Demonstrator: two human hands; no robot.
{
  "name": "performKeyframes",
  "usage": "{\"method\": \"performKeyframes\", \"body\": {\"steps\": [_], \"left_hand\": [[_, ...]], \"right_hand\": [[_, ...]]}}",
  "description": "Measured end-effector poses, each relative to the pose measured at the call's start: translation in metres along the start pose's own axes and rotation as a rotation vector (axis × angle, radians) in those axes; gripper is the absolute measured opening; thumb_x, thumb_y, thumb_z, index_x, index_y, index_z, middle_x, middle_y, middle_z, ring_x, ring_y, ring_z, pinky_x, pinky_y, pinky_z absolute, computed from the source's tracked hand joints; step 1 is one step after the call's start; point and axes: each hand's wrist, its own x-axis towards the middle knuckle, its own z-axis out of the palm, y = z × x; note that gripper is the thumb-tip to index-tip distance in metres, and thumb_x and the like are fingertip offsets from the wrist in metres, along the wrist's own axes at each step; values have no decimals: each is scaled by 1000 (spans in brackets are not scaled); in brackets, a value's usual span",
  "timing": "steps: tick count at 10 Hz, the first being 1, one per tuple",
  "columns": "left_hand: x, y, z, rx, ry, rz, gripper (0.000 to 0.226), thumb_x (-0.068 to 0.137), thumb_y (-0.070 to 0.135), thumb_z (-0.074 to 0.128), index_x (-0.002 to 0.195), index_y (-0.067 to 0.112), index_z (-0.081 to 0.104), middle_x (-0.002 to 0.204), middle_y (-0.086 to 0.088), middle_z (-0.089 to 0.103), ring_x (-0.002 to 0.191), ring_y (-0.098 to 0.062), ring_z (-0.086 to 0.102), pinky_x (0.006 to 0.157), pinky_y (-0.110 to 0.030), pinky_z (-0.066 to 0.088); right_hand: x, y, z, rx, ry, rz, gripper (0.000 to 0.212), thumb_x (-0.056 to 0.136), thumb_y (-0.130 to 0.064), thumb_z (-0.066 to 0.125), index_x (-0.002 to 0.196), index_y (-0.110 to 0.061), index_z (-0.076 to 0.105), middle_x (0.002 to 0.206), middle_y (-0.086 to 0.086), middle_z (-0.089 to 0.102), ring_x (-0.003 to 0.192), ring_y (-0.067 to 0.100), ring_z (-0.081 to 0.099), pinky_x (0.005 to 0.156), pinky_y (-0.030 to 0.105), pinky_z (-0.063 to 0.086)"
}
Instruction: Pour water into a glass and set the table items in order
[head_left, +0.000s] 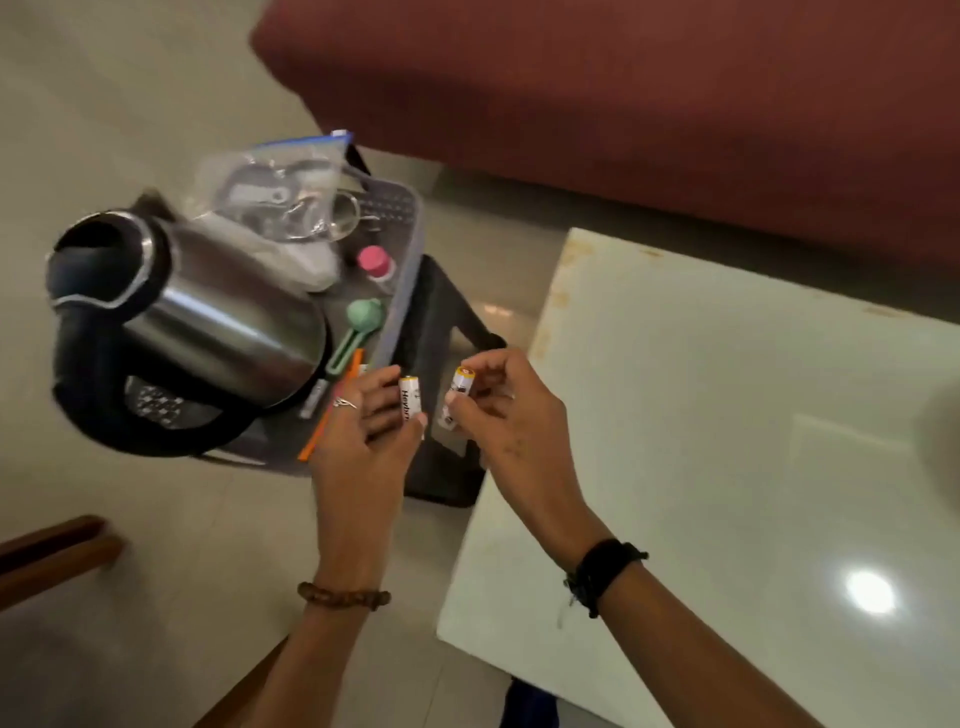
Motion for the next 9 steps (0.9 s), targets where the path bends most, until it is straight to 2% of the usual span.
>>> {"method": "performKeyframes", "body": {"steps": [1, 2, 3, 4, 6, 7, 8, 9], "left_hand": [[32, -19, -46, 91, 65, 11, 39, 77, -6, 64, 95, 28, 58, 87, 15, 62, 78, 6, 61, 71, -12, 50], [64, -48, -64, 254, 106, 32, 28, 79, -2, 62, 100, 17, 61, 80, 12, 60, 66, 12, 57, 57, 4, 40], [87, -82, -65, 476, 33, -23, 22, 86, 14, 59, 107, 16, 59, 84, 7, 57, 73, -2, 56, 62, 0, 33], [94, -111, -60, 559, -32, -64, 19, 88, 28, 55, 106, 23, 57, 90, 0, 65, 89, -19, 61, 75, -21, 41], [97, -122, -59, 596, 27, -44, 25, 85, 20, 60, 109, 18, 55, 102, -7, 65, 97, -25, 61, 79, -28, 42], [94, -120, -56, 581, 55, -32, 24, 85, 21, 59, 107, 12, 55, 108, -11, 60, 98, -28, 59, 81, -29, 42], [92, -117, -56, 522, 118, 13, 16, 87, 16, 55, 102, 10, 57, 110, -10, 56, 96, -23, 56, 77, -20, 36], [83, -109, -52, 484, 201, 0, 15, 88, 10, 54, 100, 4, 58, 111, -12, 55, 96, -19, 54, 74, -8, 31]], "right_hand": [[28, -6, 56, -43, -76, 19, 19, 83, -7, 63, 90, -21, 53, 80, -12, 59, 77, 6, 62, 74, 31, 58], [55, -5, 91, -257, -121, -7, 18, 84, -9, 60, 98, -16, 53, 81, -9, 58, 75, 11, 61, 69, 33, 55], [74, 3, 114, -649, -189, -51, 16, 84, -10, 56, 99, -10, 55, 90, 8, 66, 84, 29, 63, 67, 35, 50], [80, 13, 124, -940, -260, -88, 7, 85, -12, 51, 90, -7, 49, 95, 15, 65, 90, 36, 60, 63, 34, 37], [77, 21, 128, -1087, -228, -167, 21, 89, -10, 46, 110, -8, 48, 93, 13, 65, 86, 35, 61, 60, 33, 29], [72, 26, 130, -1160, -261, -146, 15, 92, -7, 44, 104, -8, 53, 95, 11, 66, 87, 33, 63, 59, 32, 32], [67, 30, 129, -1174, -283, -193, 20, 96, -9, 41, 105, -10, 59, 106, 9, 63, 89, 30, 64, 63, 34, 45], [61, 35, 123, -1080, -262, -306, 24, 98, -17, 42, 118, -15, 56, 121, 5, 53, 84, 26, 64, 66, 33, 51]]}}
